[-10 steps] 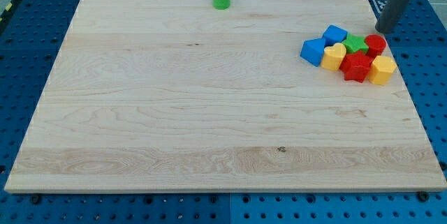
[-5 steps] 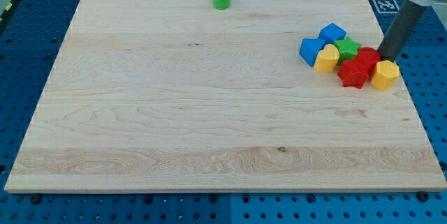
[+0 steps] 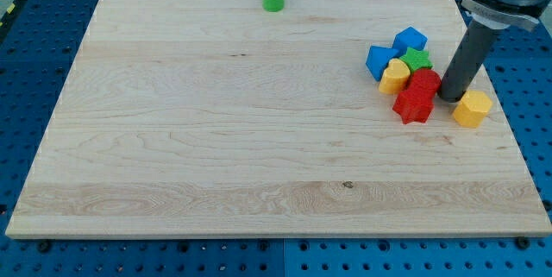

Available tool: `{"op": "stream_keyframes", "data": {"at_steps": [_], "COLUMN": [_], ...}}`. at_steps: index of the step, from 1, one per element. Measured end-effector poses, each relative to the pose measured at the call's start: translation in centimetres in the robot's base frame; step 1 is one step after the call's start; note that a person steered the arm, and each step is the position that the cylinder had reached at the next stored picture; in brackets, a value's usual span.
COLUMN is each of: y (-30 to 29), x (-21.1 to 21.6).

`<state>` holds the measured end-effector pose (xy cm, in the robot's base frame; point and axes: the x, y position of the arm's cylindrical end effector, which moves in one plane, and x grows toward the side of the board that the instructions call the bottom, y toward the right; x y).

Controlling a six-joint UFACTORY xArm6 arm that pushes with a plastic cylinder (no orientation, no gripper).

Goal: Slide the group of blocks towards left

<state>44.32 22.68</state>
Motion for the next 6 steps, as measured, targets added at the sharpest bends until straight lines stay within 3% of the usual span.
{"op": "stream_keyframes", "data": {"at_steps": [4,5,6], "y": [-0.5,-0.4,-0.7], "x": [1.2,-1.5,-1.4]}}
